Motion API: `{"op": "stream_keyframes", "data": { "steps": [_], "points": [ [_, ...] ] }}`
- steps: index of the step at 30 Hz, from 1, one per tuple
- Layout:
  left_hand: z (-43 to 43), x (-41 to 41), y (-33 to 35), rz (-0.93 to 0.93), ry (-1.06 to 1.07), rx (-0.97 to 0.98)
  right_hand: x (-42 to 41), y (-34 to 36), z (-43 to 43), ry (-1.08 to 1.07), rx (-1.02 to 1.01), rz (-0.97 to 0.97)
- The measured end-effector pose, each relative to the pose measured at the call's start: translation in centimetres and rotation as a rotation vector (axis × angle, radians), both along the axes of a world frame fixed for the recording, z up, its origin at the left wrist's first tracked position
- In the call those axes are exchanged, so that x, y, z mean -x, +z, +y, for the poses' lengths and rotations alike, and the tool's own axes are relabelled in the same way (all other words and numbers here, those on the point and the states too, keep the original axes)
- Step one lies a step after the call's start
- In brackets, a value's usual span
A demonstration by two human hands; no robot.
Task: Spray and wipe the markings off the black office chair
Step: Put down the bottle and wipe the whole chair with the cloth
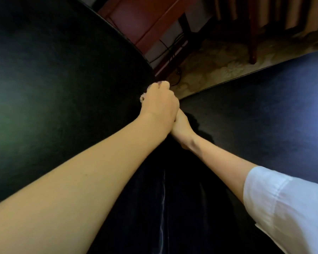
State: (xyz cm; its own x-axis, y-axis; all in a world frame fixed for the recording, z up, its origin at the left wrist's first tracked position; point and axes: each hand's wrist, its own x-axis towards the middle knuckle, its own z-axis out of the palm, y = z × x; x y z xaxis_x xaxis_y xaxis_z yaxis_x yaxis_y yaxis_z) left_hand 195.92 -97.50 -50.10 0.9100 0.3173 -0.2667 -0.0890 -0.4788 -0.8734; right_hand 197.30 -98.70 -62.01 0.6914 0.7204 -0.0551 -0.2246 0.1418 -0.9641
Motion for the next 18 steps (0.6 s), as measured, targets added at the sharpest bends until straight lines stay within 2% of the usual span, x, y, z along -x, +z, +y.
{"op": "stream_keyframes", "data": {
  "steps": [2,7,12,18],
  "points": [
    [-1.5,2.1,0.6,0.025,0.087,0.044,2.7,0.1,-1.5,0.003,0.078,-0.052],
    [-6.6,6.2,1.7,0.081,0.341,0.194,9.6,0.1,-7.3,0.13,0.085,0.023],
    [-12.1,12.7,1.7,0.229,0.372,0.196,16.0,0.1,-13.2,0.222,0.099,0.118],
    [-17.4,18.7,2.1,0.202,0.434,0.206,21.2,0.1,-18.3,0.253,0.117,0.037]
  ]
}}
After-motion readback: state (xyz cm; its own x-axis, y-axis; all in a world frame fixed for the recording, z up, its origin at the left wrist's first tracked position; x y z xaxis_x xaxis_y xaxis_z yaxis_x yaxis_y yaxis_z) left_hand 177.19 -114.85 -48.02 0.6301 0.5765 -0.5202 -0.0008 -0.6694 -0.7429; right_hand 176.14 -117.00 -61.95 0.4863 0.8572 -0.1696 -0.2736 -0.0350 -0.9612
